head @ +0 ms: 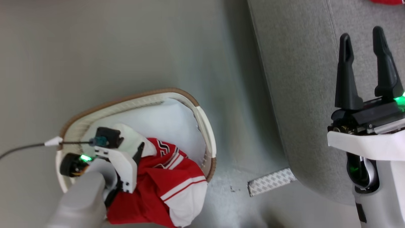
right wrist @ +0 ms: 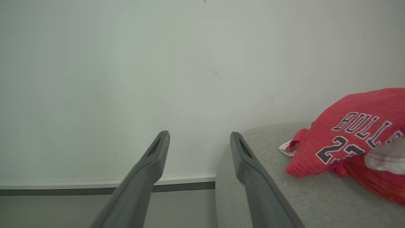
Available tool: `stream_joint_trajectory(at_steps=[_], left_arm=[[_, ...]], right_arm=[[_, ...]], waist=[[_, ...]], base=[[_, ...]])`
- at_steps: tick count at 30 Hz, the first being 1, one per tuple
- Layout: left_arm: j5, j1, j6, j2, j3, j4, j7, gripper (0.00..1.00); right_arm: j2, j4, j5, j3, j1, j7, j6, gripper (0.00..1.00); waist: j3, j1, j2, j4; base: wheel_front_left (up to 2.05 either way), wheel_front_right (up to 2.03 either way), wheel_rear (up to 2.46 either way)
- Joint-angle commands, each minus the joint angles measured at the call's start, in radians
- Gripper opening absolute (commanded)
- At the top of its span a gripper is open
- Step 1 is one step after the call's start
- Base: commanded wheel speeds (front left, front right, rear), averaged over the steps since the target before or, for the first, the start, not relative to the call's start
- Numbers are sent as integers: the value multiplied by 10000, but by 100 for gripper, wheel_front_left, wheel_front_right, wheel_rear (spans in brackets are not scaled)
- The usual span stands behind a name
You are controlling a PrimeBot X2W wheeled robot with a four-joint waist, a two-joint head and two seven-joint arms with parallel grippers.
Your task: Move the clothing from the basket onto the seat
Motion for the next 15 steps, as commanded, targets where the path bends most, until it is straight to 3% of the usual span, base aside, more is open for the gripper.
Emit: stream_joint_trajectory(at_steps=[1, 15], left_arm=[[-178, -258, 22, 216, -181, 159, 120, 100], [-674, -1068, 21, 987, -1538, 1343, 1265, 100]], right_arm=[[41, -103, -40, -40, -224, 7, -21, 100], [150, -390, 498, -227, -93, 7, -22, 100]], waist=[[491, -2, 0, -380], [1582, -2, 0, -1172]], base=[[0, 0, 0], [0, 0, 0]])
